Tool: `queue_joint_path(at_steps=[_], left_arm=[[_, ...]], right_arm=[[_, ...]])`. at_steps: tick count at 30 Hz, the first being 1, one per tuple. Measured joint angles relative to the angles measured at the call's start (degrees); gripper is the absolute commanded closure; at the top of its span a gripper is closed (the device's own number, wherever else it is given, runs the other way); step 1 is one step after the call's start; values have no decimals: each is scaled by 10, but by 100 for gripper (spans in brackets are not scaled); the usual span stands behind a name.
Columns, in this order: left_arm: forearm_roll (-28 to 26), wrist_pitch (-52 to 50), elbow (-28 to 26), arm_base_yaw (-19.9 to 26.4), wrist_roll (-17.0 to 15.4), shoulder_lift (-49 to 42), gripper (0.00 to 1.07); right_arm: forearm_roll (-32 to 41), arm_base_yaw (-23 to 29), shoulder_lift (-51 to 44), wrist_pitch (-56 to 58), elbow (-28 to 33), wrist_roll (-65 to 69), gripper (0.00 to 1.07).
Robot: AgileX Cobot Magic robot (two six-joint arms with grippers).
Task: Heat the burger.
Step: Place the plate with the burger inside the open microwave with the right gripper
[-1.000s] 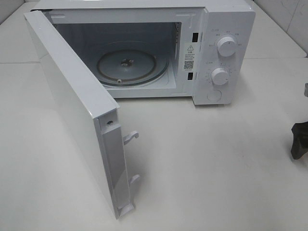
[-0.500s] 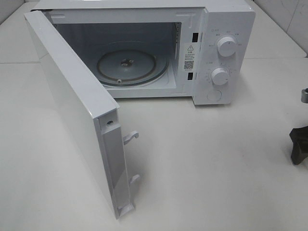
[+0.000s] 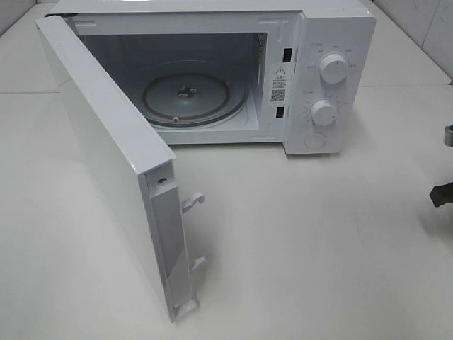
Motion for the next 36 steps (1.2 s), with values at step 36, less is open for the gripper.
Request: queue_joint_path(at_steps=[36], left_arm=[[0, 0, 0, 0, 0, 0, 4]], right_arm=[[-114, 213, -128, 105, 72, 100, 107]])
